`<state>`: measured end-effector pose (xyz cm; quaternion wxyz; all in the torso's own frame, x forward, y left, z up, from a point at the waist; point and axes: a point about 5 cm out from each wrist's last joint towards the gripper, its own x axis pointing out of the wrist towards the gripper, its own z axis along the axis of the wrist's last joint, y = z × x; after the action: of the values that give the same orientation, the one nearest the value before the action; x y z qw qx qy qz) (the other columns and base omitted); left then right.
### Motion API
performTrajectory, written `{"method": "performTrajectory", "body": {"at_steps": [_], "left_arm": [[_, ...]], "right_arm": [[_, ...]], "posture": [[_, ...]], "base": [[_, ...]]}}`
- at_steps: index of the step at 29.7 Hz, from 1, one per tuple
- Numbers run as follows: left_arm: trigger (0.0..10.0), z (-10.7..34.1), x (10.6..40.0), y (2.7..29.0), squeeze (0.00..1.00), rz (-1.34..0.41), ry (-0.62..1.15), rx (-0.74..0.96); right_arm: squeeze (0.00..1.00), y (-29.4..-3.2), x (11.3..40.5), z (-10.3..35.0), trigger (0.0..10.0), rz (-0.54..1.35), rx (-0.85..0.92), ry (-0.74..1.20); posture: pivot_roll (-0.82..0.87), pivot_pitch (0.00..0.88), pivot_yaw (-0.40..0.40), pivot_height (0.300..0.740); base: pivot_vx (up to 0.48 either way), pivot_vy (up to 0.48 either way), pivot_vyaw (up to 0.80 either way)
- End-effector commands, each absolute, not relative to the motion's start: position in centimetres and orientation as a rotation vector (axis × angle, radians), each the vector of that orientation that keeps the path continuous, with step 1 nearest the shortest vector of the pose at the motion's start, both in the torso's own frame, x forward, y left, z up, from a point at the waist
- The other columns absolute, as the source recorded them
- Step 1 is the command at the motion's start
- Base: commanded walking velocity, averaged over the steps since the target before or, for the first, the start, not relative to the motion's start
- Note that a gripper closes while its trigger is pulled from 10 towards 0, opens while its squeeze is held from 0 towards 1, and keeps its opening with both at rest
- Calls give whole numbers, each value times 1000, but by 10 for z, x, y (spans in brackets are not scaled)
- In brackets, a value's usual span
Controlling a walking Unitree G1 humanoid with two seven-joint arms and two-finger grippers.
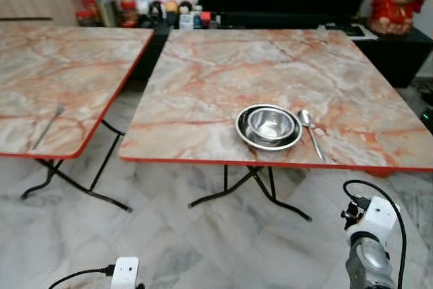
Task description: Setting the table
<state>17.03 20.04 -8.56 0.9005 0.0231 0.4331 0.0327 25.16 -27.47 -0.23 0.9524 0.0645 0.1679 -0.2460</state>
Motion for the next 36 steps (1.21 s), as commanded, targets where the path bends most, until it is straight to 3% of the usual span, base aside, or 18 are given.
{"method": "performTrajectory", "body": {"at_steps": [1,15,36], "left_arm": [[10000,-86,169,201,0,57,903,58],[10000,-86,170,200,0,60,897,52],[10000,-86,170,200,0,76,901,18]], "right_arm": [[0,-278,255,3,10000,-506,139,307],[0,-275,262,9,10000,-495,127,283],[0,-274,261,6,10000,-503,130,297]], "posture": [[6,0,-7,736],[8,0,-9,736],[14,0,-12,736]], "base": [[296,0,0],[283,0,0],[0,0,0]]}}
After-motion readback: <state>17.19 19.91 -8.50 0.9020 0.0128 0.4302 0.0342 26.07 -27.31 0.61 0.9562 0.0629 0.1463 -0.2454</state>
